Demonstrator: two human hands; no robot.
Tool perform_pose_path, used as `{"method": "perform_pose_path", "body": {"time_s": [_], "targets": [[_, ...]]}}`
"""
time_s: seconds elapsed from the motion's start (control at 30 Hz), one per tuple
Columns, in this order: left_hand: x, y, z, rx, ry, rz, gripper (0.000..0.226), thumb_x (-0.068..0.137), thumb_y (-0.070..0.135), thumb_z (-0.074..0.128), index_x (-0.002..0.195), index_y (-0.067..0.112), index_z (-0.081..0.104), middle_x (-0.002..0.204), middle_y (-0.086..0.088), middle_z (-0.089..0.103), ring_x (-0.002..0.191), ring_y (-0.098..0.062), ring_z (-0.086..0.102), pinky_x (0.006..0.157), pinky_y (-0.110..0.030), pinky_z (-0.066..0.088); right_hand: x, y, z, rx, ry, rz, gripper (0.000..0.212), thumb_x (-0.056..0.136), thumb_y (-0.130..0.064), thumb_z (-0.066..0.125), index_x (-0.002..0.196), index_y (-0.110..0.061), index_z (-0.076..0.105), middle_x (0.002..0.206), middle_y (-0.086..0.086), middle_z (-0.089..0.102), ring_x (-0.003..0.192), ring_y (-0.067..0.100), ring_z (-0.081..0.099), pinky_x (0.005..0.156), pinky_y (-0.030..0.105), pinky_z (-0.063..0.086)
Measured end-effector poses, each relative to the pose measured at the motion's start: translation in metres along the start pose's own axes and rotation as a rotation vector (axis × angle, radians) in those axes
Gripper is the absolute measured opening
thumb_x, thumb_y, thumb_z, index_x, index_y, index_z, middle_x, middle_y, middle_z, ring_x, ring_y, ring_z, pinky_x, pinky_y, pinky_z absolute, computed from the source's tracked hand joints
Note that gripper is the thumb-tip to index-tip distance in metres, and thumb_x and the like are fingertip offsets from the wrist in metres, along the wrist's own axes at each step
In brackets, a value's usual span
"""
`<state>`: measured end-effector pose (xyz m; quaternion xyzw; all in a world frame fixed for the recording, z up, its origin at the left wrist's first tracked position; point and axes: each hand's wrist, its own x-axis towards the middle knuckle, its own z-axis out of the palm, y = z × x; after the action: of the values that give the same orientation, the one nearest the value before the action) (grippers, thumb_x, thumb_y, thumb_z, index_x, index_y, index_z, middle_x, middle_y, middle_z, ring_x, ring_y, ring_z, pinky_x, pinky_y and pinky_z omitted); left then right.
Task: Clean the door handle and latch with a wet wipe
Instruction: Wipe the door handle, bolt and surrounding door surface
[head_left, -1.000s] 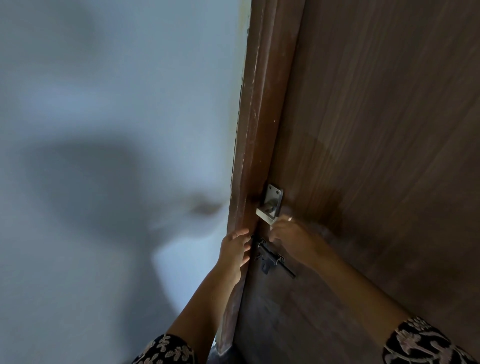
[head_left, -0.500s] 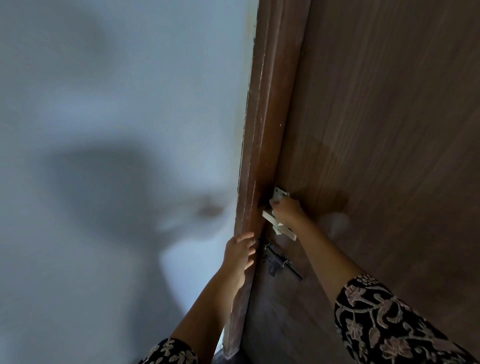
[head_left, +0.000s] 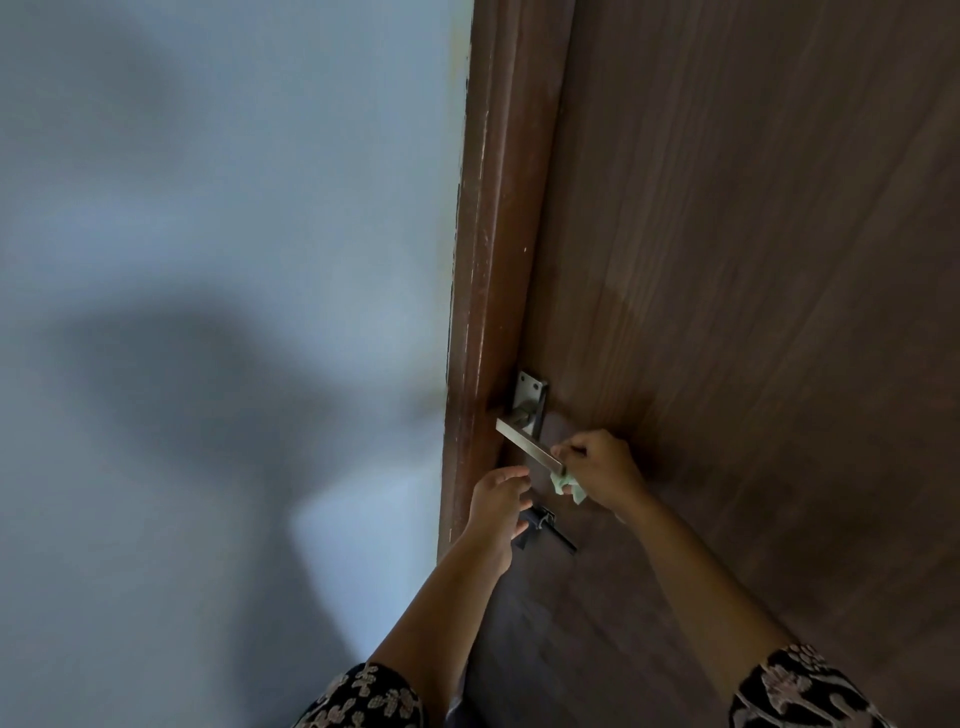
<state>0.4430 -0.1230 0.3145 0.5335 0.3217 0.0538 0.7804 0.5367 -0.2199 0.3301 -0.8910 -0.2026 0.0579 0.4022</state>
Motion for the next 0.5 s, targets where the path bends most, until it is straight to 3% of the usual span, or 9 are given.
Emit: {"method": "perform_pose_path", "body": {"time_s": [0.1, 0.27, 0.5], "targets": [[-0.001, 0.001, 0.004, 0.01, -0.011, 0.013, 0.017, 0.096, 0.006, 0.05, 0.105, 0.013, 0.063, 0.114, -0.007, 0.06, 0.111, -0.023, 0.057, 0.102, -0.04, 0.044, -0.001, -0.004, 0.004, 0.035, -0.013, 0.024, 0.023, 0.094, -0.018, 0.056, 0.089, 0.002, 0.066, 0.078, 0.011, 0.065, 0.06, 0.008, 0.06, 0.045, 0.01, 0.046], [0.002, 0.002, 0.003, -0.006, 0.011, 0.008, 0.017, 0.097, 0.005, 0.048, 0.099, 0.015, 0.062, 0.109, -0.006, 0.06, 0.11, -0.024, 0.058, 0.104, -0.042, 0.044, -0.009, 0.001, 0.001, -0.011, 0.031, -0.004, 0.028, 0.087, -0.023, 0.066, 0.087, 0.004, 0.063, 0.076, 0.008, 0.063, 0.058, 0.006, 0.059, 0.039, 0.008, 0.041], [0.005, 0.0, 0.005, -0.019, -0.003, 0.0, 0.019, 0.097, 0.005, 0.049, 0.107, 0.012, 0.065, 0.105, -0.004, 0.062, 0.099, -0.018, 0.058, 0.095, -0.037, 0.046, -0.01, -0.008, 0.003, -0.039, 0.275, -0.061, 0.021, 0.09, -0.019, 0.06, 0.102, -0.002, 0.066, 0.094, 0.007, 0.068, 0.08, 0.014, 0.064, 0.052, 0.008, 0.043]]}}
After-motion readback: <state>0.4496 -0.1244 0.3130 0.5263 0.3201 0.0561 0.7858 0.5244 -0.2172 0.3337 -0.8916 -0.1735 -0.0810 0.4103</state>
